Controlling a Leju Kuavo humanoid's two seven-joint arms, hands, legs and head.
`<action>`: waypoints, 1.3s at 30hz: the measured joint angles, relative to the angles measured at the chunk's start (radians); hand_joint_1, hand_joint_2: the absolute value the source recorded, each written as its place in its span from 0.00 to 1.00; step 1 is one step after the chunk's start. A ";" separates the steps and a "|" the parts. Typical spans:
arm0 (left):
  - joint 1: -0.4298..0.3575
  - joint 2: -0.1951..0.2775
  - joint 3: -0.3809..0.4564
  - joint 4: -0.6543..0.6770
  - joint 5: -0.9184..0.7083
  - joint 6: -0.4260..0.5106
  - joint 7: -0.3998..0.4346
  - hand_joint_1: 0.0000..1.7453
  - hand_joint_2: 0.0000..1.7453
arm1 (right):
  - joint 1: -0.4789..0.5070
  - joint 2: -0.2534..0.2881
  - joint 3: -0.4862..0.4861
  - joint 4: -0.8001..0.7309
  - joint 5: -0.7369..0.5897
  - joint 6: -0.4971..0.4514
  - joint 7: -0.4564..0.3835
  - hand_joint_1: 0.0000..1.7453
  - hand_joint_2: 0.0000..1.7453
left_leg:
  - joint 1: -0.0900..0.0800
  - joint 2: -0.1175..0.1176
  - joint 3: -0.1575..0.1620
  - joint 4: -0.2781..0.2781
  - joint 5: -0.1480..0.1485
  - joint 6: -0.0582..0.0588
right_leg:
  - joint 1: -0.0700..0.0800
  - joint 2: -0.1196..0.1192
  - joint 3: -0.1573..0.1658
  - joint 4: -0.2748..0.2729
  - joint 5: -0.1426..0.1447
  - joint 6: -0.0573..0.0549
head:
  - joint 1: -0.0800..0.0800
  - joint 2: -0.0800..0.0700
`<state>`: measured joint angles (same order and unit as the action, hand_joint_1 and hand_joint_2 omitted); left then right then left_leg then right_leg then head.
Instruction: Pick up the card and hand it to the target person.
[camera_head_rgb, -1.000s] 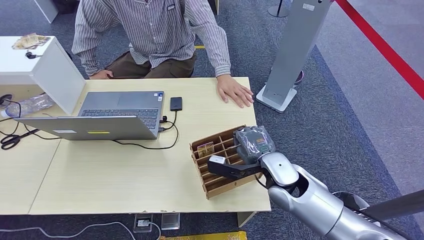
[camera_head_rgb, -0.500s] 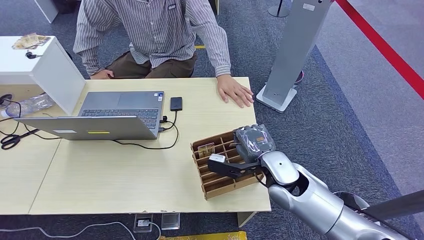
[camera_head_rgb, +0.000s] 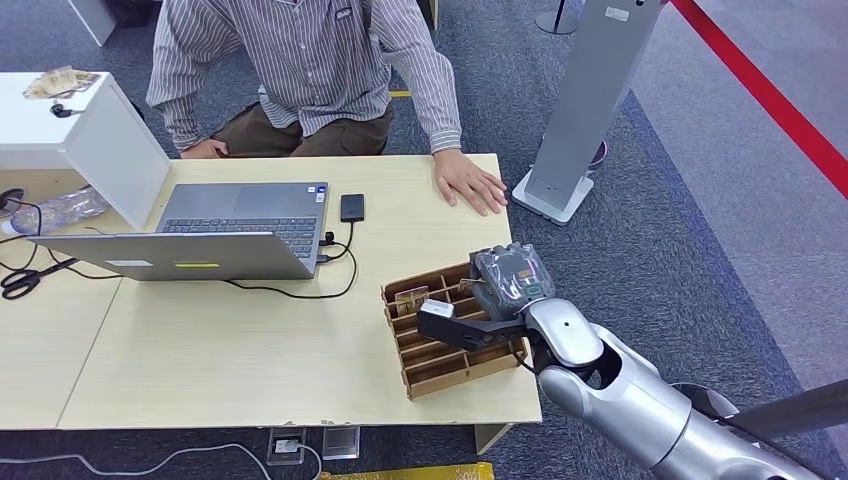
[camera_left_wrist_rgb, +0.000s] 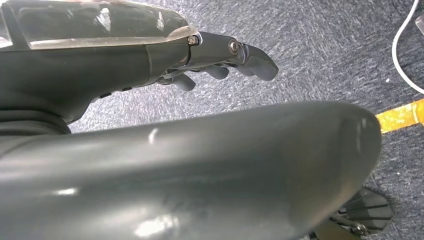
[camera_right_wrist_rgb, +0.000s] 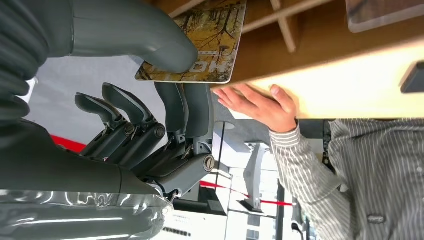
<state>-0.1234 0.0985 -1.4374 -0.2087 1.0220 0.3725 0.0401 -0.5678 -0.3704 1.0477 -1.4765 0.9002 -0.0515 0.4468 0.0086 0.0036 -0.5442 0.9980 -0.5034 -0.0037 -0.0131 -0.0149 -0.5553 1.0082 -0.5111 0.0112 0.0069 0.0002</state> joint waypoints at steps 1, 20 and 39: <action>0.000 0.000 0.000 0.000 0.000 0.000 0.000 0.00 0.00 | -0.004 -0.005 -0.006 -0.012 -0.018 0.006 0.002 1.00 1.00 | 0.000 0.000 0.000 0.000 0.000 0.000 | 0.000 0.000 0.000 0.000 0.000 0.000 | 0.000 0.000; 0.003 0.008 0.017 0.000 0.012 -0.009 0.002 0.00 0.00 | -0.196 -0.118 -0.150 -0.399 -0.352 0.200 0.044 1.00 1.00 | 0.000 0.000 0.000 0.000 0.000 0.000 | 0.000 0.000 0.000 0.000 0.000 0.000 | 0.000 0.000; -0.003 0.002 0.016 0.000 -0.019 -0.010 -0.023 0.00 0.00 | -0.147 0.041 -0.117 -0.034 -0.187 -0.190 -0.230 1.00 1.00 | 0.000 0.000 0.000 0.000 0.000 0.000 | 0.000 -0.001 0.000 0.000 0.000 0.000 | 0.000 0.000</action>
<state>-0.1267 0.1003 -1.4214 -0.2087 1.0032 0.3620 0.0171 -0.7144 -0.3290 0.9303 -1.5101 0.7130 -0.2417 0.2169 0.0087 0.0032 -0.5445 0.9980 -0.5031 -0.0038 -0.0130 -0.0157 -0.5548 1.0085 -0.5109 0.0111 0.0072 0.0000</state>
